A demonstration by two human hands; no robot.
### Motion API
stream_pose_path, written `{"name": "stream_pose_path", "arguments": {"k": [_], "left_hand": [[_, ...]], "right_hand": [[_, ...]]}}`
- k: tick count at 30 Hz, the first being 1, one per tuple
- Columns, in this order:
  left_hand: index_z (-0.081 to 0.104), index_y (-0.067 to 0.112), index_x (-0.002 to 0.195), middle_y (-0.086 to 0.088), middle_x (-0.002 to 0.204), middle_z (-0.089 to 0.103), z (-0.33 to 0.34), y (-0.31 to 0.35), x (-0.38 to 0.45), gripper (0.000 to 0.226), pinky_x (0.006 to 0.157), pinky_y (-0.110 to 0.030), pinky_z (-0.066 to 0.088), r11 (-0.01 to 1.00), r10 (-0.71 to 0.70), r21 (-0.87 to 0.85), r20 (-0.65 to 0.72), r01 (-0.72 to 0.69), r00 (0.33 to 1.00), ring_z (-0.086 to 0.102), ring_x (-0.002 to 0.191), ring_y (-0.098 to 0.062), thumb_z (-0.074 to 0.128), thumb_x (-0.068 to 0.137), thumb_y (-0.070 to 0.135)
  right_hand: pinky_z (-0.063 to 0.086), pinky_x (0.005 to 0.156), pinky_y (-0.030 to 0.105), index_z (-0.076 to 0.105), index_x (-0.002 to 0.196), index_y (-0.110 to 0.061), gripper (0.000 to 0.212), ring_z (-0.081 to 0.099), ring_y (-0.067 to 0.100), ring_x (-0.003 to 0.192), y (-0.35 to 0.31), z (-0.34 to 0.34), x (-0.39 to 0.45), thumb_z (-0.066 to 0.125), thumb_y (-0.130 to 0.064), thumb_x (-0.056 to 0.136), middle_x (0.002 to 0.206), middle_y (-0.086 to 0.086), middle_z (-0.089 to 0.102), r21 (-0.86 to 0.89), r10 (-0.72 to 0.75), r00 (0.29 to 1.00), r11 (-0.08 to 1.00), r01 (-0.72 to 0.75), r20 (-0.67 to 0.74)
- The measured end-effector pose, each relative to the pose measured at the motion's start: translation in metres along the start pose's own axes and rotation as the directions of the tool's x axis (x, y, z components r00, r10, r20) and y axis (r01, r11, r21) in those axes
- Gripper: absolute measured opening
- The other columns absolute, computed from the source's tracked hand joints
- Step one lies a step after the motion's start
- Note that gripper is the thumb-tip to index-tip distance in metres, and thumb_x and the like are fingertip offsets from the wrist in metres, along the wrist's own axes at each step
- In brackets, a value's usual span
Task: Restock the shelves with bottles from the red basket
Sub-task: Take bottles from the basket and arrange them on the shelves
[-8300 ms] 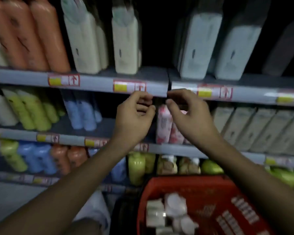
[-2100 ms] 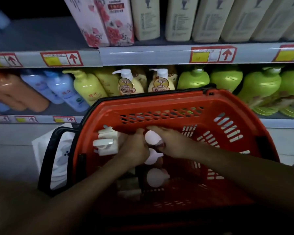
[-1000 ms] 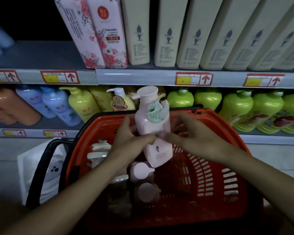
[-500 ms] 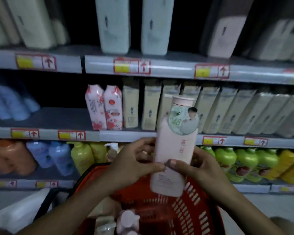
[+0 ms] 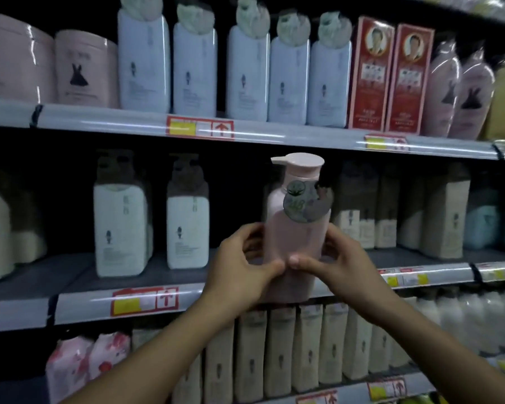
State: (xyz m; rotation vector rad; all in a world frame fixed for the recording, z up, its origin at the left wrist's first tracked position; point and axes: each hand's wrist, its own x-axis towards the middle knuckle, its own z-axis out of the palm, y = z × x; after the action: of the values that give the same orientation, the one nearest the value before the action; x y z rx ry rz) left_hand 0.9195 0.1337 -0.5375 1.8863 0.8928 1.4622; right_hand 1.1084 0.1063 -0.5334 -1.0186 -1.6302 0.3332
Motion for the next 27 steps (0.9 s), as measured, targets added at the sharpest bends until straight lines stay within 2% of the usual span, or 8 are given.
{"name": "stream_pose_path", "arguments": {"k": [4,7,10,13,15,20,23,27], "left_hand": [[0.055,0.017,0.135,0.000,0.119,0.069,0.025,-0.010,0.054,0.069,0.094,-0.033,0.058,0.999,-0.033,-0.019,-0.049,0.032,0.998,0.066,0.110,-0.013,0.082,0.074,-0.001],[0.055,0.015,0.136,-0.003,0.121,0.069,0.040,-0.025,0.084,0.069,0.098,-0.037,0.056,1.000,-0.019,0.013,-0.086,0.020,0.996,0.066,0.110,-0.014,0.082,0.074,-0.002],[0.053,0.016,0.139,-0.003,0.124,0.068,0.054,-0.042,0.098,0.069,0.098,-0.037,0.055,0.998,-0.037,0.044,-0.101,0.042,0.994,0.065,0.113,-0.016,0.081,0.077,0.001],[0.051,0.018,0.143,-0.001,0.130,0.066,0.067,-0.051,0.103,0.070,0.098,-0.032,0.055,0.997,-0.049,0.053,-0.115,0.055,0.992,0.064,0.114,-0.013,0.079,0.080,0.008],[0.047,0.021,0.146,0.001,0.134,0.063,0.072,-0.053,0.106,0.071,0.098,-0.032,0.054,0.994,-0.035,0.097,-0.131,0.048,0.991,0.062,0.117,-0.013,0.079,0.082,0.016],[0.045,0.024,0.147,0.002,0.139,0.060,0.074,-0.061,0.105,0.067,0.098,-0.036,0.055,0.982,-0.062,0.166,-0.152,0.087,0.986,0.061,0.121,-0.018,0.075,0.087,0.029],[0.047,0.027,0.146,0.001,0.137,0.060,0.077,-0.065,0.103,0.058,0.093,-0.035,0.058,0.979,-0.085,0.171,-0.136,0.108,0.987,0.062,0.118,-0.018,0.068,0.092,0.032],[0.044,0.031,0.146,0.000,0.136,0.057,0.081,-0.066,0.101,0.061,0.092,-0.037,0.059,0.978,-0.099,0.166,-0.153,0.125,0.983,0.062,0.117,-0.018,0.068,0.091,0.038]], "right_hand": [[0.051,0.080,0.011,0.063,0.117,-0.030,0.048,0.066,-0.004,0.101,0.029,-0.011,0.054,0.086,-0.025,0.075,0.110,-0.012,0.071,-0.109,-0.091,0.996,0.990,0.090,-0.008],[0.053,0.090,0.018,0.061,0.127,-0.024,0.055,0.063,-0.002,0.111,0.052,-0.016,0.081,0.084,-0.026,0.077,0.120,-0.009,0.069,-0.109,-0.104,0.995,0.989,0.103,-0.007],[0.055,0.094,0.024,0.058,0.129,-0.023,0.059,0.064,-0.001,0.111,0.080,-0.019,0.095,0.084,-0.027,0.076,0.121,-0.010,0.069,-0.087,-0.030,0.999,0.996,0.032,0.025],[0.058,0.085,0.024,0.051,0.127,-0.020,0.070,0.066,0.003,0.107,0.103,-0.018,0.101,0.084,-0.032,0.067,0.120,-0.006,0.067,0.030,0.064,0.998,0.998,-0.063,-0.029],[0.057,0.075,0.016,0.052,0.122,-0.018,0.065,0.068,-0.001,0.100,0.110,-0.017,0.105,0.084,-0.029,0.067,0.117,-0.005,0.068,0.062,0.099,0.993,0.994,-0.095,-0.065],[0.053,0.064,0.008,0.062,0.120,-0.023,0.043,0.067,-0.012,0.086,0.111,-0.011,0.106,0.079,-0.024,0.081,0.103,-0.012,0.071,-0.007,0.106,0.990,0.994,-0.107,-0.089],[0.051,0.062,0.005,0.062,0.121,-0.027,0.039,0.066,-0.016,0.082,0.110,-0.008,0.103,0.076,-0.023,0.085,0.099,-0.017,0.070,-0.046,0.097,0.988,0.994,-0.103,-0.117],[0.052,0.064,0.006,0.064,0.125,-0.023,0.039,0.066,-0.016,0.084,0.106,-0.013,0.102,0.073,-0.018,0.088,0.103,-0.012,0.072,-0.104,0.095,0.991,0.989,-0.105,-0.098]]}}
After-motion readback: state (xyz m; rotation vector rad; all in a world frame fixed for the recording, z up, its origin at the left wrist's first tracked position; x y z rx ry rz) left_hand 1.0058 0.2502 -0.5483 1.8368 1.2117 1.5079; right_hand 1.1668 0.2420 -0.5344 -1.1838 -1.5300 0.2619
